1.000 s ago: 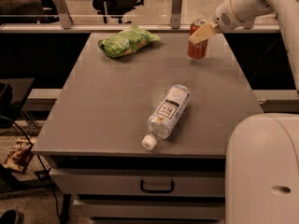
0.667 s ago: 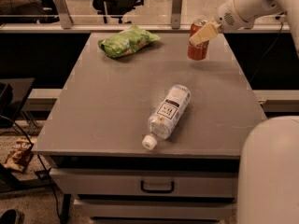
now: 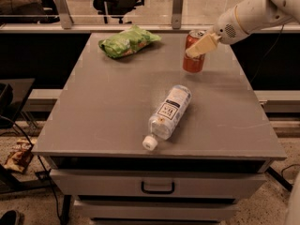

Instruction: Move coke can near blue plastic bottle

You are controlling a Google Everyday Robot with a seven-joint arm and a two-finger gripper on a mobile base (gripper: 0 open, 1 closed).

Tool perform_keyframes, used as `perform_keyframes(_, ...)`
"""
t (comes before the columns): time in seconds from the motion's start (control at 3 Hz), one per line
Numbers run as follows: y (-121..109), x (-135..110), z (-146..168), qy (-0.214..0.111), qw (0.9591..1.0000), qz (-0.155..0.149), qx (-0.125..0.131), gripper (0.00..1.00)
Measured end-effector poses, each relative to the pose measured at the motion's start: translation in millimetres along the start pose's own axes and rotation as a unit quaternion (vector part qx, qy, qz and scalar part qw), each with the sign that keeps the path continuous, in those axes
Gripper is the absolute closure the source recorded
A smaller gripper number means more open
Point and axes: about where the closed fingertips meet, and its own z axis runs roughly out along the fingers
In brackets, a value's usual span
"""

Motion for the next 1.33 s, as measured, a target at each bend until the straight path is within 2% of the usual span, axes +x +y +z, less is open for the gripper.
perform_keyframes(0.67,48.2,7.6,0.0,-0.006,0.9994,-0.027,-0.021,1.00)
perform_keyframes(1.0,66.9,9.4,2.8,-0.003,0.9987,-0.042,-0.031,0.79)
perform_keyframes(1.33,75.1,10.9,6.2,0.002,0.9981,-0.048,-0.039,0.55)
